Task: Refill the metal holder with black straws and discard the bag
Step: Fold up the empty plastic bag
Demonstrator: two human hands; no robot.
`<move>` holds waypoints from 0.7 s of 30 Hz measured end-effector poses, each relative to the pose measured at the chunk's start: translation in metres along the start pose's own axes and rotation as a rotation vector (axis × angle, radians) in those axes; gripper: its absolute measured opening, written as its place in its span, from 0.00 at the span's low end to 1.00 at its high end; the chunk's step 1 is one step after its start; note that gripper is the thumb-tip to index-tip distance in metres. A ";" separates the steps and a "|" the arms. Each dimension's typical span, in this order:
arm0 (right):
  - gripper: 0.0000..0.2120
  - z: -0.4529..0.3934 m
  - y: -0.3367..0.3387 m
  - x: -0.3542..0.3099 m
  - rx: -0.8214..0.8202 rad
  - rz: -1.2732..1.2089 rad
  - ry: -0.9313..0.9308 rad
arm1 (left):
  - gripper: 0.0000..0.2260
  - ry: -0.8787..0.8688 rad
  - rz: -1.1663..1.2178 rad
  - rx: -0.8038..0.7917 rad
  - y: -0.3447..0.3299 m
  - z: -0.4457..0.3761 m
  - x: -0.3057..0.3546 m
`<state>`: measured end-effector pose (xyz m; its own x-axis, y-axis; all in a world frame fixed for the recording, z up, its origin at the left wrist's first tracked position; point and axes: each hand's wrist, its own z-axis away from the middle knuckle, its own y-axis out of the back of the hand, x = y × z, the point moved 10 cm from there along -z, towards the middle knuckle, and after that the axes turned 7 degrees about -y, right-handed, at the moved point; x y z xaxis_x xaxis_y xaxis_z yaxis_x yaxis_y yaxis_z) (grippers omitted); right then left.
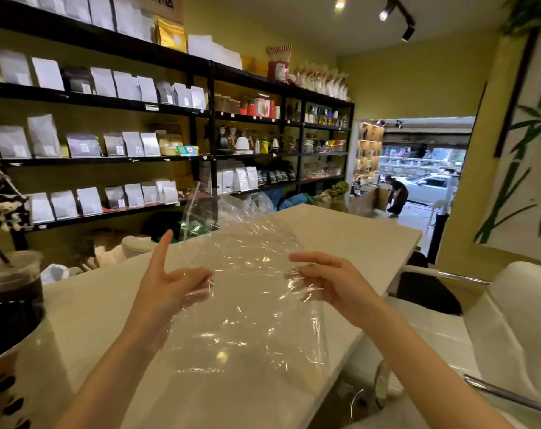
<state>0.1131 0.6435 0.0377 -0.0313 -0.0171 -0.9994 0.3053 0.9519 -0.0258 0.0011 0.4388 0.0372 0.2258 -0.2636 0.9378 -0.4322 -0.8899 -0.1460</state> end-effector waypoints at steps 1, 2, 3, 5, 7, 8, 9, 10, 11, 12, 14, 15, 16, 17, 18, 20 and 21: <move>0.13 0.003 0.001 0.000 -0.010 0.015 -0.007 | 0.30 -0.015 -0.016 -0.046 -0.004 0.002 0.004; 0.13 0.006 0.003 0.000 -0.017 0.038 -0.009 | 0.27 -0.020 -0.021 -0.100 -0.008 0.005 0.008; 0.13 0.009 0.004 0.000 -0.024 0.066 -0.008 | 0.27 -0.016 -0.023 -0.146 -0.012 0.008 0.011; 0.13 0.014 0.005 -0.001 -0.038 0.113 -0.001 | 0.28 0.003 -0.036 -0.155 -0.011 0.012 0.012; 0.13 0.019 0.005 -0.001 -0.050 0.094 0.004 | 0.27 0.025 -0.013 -0.101 -0.005 0.015 0.009; 0.13 0.021 0.004 -0.001 -0.061 0.074 0.007 | 0.28 0.029 0.003 -0.070 -0.002 0.017 0.010; 0.13 0.024 0.001 -0.001 -0.072 0.061 0.010 | 0.29 0.027 0.005 -0.045 0.001 0.020 0.011; 0.13 0.026 0.000 -0.001 -0.079 0.059 0.015 | 0.29 0.019 -0.008 -0.037 0.004 0.022 0.013; 0.13 0.028 -0.003 0.001 -0.083 0.068 0.017 | 0.27 0.009 -0.038 -0.051 0.006 0.026 0.014; 0.14 0.031 -0.006 0.003 -0.083 0.098 0.017 | 0.23 0.002 -0.077 -0.080 0.007 0.032 0.016; 0.18 0.039 -0.010 0.004 -0.072 0.195 0.023 | 0.16 0.001 -0.159 -0.133 0.009 0.044 0.020; 0.20 0.043 -0.011 0.002 -0.074 0.249 0.030 | 0.15 -0.008 -0.209 -0.143 0.010 0.046 0.020; 0.22 0.045 -0.014 0.001 -0.090 0.293 0.028 | 0.16 -0.004 -0.267 -0.148 0.013 0.049 0.019; 0.24 0.048 -0.018 0.004 -0.105 0.333 0.013 | 0.18 0.007 -0.342 -0.160 0.017 0.053 0.018; 0.25 0.049 -0.019 0.004 -0.092 0.382 0.013 | 0.21 0.020 -0.409 -0.175 0.020 0.058 0.020; 0.24 0.052 -0.015 -0.008 0.004 0.554 0.061 | 0.24 0.042 -0.510 -0.209 0.018 0.063 0.019; 0.21 0.060 -0.026 -0.007 -0.010 0.667 0.083 | 0.22 0.038 -0.590 -0.152 0.029 0.081 0.021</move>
<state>0.1627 0.6003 0.0435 0.0874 0.5993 -0.7957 0.2755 0.7531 0.5975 0.0635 0.3774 0.0271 0.4350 0.2736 0.8579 -0.3638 -0.8181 0.4454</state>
